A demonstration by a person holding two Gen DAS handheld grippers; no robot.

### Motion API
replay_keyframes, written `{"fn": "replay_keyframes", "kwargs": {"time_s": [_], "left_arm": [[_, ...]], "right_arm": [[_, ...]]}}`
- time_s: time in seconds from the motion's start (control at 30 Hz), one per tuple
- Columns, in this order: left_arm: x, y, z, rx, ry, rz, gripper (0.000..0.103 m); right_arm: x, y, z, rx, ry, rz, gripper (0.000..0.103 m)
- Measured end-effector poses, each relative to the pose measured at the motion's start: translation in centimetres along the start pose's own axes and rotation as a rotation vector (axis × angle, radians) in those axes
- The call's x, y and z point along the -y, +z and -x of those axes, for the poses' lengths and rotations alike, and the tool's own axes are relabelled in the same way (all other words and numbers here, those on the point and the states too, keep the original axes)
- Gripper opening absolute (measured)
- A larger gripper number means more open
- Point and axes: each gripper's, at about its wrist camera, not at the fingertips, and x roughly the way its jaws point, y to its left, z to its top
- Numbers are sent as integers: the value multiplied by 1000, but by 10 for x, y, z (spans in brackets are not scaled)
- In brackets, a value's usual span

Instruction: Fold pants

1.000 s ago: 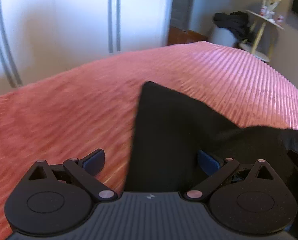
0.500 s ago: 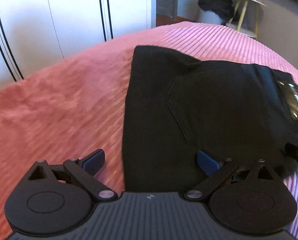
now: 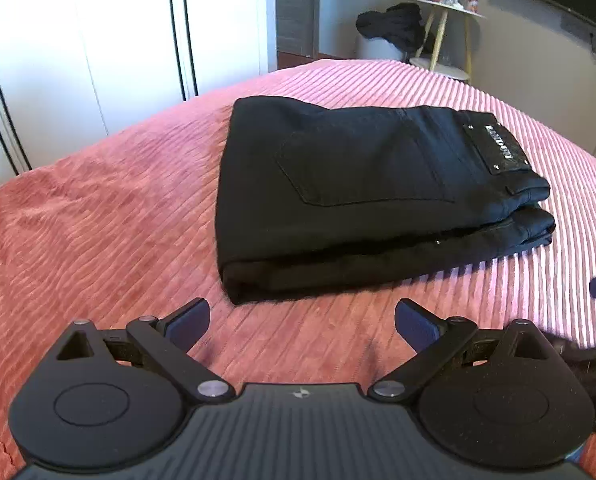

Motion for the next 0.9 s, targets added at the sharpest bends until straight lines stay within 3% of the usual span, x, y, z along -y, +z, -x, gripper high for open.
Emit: {"fn": "replay_keyframes", "kwargs": {"time_s": [0.17, 0.3, 0.53, 0.9], "left_arm": [[-9, 0, -6, -20, 33, 61, 99], [-7, -1, -17, -40, 56, 49, 99], [4, -3, -28, -50, 70, -10, 99], [1, -1, -36, -69, 98, 9, 99]], "right_arm": [[-5, 15, -18, 30, -34, 4, 101], [-5, 5, -28, 85, -52, 27, 101], [7, 1, -41, 63, -30, 19, 101], [19, 3, -48, 62, -38, -7, 101]]}}
